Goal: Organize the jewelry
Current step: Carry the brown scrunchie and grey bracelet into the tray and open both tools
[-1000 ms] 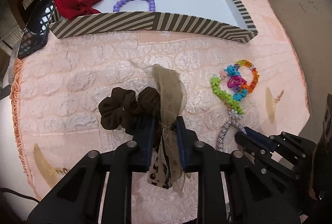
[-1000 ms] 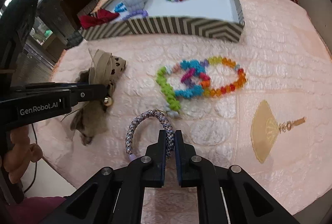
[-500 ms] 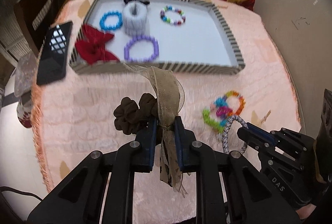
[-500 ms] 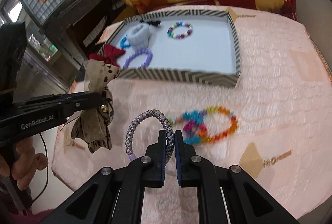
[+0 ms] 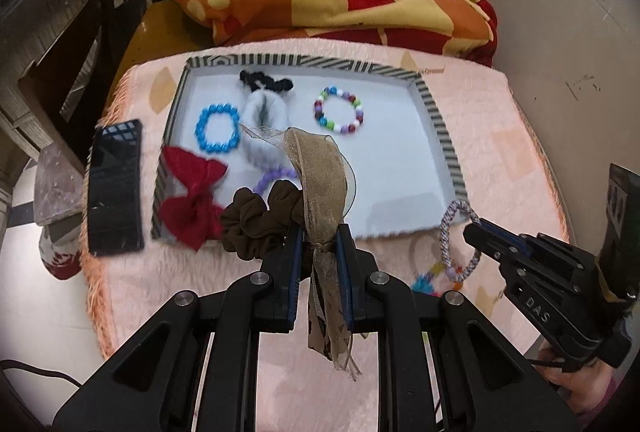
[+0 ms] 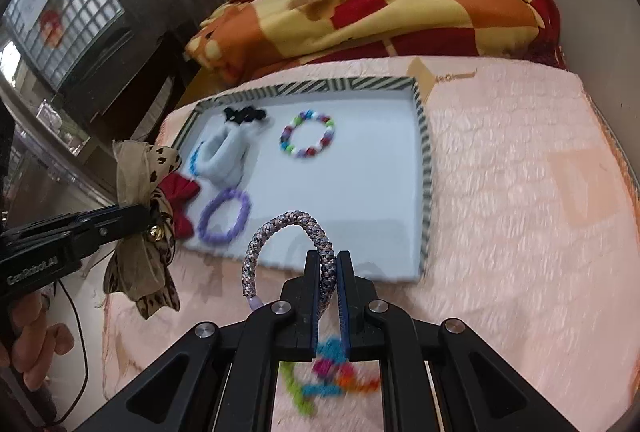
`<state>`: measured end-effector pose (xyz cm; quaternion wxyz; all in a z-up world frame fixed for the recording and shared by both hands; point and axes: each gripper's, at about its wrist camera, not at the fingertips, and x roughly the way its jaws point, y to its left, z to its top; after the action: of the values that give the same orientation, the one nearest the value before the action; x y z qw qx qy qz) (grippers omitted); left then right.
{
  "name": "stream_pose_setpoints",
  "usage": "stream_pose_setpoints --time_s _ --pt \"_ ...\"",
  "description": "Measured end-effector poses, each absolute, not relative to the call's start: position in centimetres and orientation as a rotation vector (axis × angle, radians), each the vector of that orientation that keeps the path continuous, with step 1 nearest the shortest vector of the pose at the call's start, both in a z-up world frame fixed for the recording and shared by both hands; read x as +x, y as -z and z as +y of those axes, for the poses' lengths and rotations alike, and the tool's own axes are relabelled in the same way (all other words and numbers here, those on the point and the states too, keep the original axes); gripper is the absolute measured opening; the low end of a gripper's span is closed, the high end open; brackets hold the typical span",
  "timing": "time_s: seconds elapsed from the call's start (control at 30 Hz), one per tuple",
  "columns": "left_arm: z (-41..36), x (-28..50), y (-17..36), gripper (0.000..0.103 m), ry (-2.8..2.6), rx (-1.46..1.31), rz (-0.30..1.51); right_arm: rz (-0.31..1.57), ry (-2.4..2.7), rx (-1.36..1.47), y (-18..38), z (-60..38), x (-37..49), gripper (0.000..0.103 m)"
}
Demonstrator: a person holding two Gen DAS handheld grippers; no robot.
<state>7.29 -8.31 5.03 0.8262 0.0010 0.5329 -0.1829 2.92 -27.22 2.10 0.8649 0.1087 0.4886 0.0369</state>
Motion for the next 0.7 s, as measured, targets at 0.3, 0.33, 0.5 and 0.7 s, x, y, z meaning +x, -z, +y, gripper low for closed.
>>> stream_pose_setpoints --time_s 0.3,0.33,0.5,0.7 --pt "-10.9 12.4 -3.6 0.015 0.4 -0.01 1.181 1.095 -0.047 0.255 0.9 -28.5 7.7 0.007" --pt "-11.2 13.1 -3.1 0.015 0.396 -0.007 1.191 1.103 -0.044 0.257 1.3 -28.6 8.0 0.007" --pt "-12.4 15.6 -0.9 0.015 0.378 -0.001 1.24 1.142 -0.049 0.267 3.0 -28.4 9.5 0.007" --pt "-13.4 17.7 1.7 0.015 0.349 0.029 1.294 1.19 -0.066 0.267 4.7 -27.7 10.8 0.007"
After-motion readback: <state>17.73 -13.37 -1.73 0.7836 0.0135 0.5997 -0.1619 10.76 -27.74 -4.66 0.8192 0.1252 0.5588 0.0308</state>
